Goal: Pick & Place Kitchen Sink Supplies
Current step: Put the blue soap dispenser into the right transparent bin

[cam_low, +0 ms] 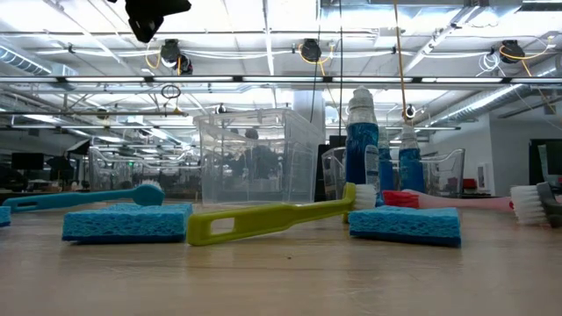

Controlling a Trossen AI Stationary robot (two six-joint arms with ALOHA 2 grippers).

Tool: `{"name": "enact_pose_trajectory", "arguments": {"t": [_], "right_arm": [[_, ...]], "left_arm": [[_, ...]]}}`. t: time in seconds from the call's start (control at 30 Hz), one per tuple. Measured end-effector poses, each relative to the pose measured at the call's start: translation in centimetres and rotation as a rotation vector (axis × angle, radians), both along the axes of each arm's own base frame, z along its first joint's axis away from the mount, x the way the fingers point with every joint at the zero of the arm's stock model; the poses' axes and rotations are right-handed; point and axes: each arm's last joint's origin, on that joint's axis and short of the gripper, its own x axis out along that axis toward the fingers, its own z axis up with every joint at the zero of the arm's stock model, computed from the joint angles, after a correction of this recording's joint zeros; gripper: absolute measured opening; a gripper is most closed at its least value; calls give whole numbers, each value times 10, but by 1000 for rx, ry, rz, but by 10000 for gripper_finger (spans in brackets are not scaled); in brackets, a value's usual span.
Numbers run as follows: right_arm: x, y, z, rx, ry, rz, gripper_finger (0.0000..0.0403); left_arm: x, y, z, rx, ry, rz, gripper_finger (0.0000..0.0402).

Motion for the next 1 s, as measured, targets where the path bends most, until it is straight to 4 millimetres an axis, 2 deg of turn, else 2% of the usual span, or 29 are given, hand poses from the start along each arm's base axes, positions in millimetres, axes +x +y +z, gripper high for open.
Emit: {"name": "enact_pose_trajectory", "arguments": {"t": [0.13,0.23,0.5,0.63,1.0], "right_arm": [[0,8,-2,43,27,13,183],[2,17,-11,55,77,24,183],[3,45,-60,159,374,129,183],[-1,54,-79,145,469,174,183],[-11,68,-83,3,424,254,183]], "left_arm": [[-1,0,-2,17,21,-5,214],[-1,0,-3,29,34,-8,214],[-1,0,-5,33,55,-8,214],[-2,0,-6,34,57,-7,214],[-2,0,-6,34,57,-7,214]]}}
